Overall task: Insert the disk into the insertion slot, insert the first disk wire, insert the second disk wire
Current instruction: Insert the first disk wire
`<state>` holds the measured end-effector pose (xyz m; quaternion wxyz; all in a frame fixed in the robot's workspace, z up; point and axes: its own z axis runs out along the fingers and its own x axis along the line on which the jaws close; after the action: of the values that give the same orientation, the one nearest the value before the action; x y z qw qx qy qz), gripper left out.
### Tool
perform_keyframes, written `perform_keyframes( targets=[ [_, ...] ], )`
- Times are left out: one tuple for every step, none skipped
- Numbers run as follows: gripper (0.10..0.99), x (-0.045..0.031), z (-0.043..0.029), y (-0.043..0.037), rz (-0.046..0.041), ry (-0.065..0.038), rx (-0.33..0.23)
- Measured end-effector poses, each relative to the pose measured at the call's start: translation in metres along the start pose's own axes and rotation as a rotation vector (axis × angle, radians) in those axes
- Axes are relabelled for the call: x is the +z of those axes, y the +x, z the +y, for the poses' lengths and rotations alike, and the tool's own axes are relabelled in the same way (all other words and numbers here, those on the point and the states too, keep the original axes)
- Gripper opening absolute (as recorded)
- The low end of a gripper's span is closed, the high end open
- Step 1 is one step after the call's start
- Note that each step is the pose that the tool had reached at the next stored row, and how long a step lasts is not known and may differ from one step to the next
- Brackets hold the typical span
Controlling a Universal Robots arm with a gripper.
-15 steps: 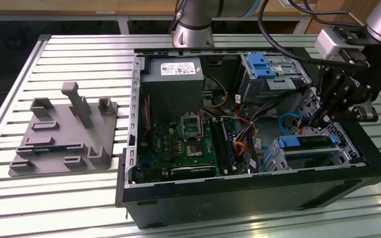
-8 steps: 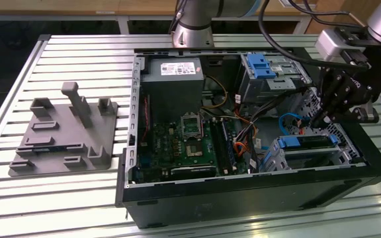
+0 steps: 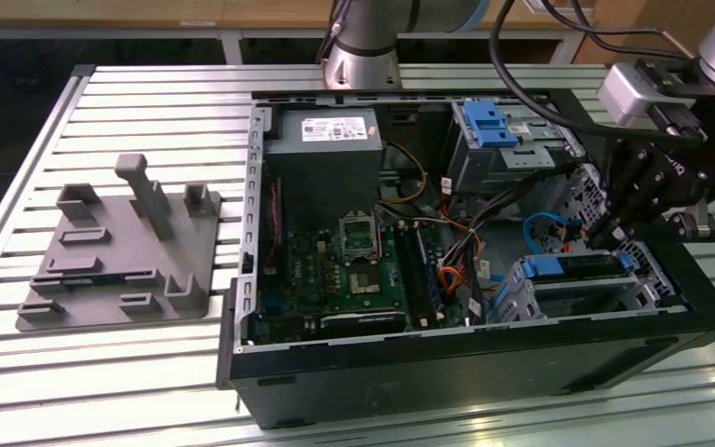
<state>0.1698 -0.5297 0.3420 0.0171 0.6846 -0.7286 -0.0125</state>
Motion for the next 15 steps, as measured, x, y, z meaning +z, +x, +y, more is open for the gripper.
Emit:
perform_keyframes(
  targets=[
    [0.165, 0.0001, -0.0001, 0.0009, -0.0002, 0.000, 0.000],
    [0.165, 0.0003, -0.0001, 0.0014, -0.0004, 0.000, 0.000],
    [0.165, 0.0003, -0.0001, 0.0014, -0.0004, 0.000, 0.000],
    [0.165, 0.0004, -0.0001, 0.0015, -0.0003, 0.000, 0.000],
    [0.165, 0.0007, -0.0001, 0.0017, -0.0005, 0.000, 0.000],
    [0.165, 0.0008, -0.0002, 0.0021, -0.0005, 0.000, 0.000],
    [0.165, 0.0009, -0.0002, 0.0026, -0.0004, 0.000, 0.000],
    [0.165, 0.0010, -0.0003, 0.0031, -0.0003, 0.000, 0.000],
    [0.165, 0.0013, -0.0003, 0.0035, -0.0004, 0.000, 0.000],
    [0.165, 0.0015, -0.0003, 0.0039, -0.0005, 0.000, 0.000],
    [0.165, 0.0017, -0.0004, 0.0044, -0.0004, 0.000, 0.000],
    [0.165, 0.0019, -0.0004, 0.0049, -0.0004, 0.000, 0.000],
    [0.165, 0.0022, -0.0004, 0.0054, -0.0004, 0.000, 0.000],
    [0.165, 0.0024, -0.0005, 0.0060, -0.0004, 0.000, 0.001],
    [0.165, 0.0026, -0.0005, 0.0064, -0.0005, 0.000, 0.001]
  ],
)
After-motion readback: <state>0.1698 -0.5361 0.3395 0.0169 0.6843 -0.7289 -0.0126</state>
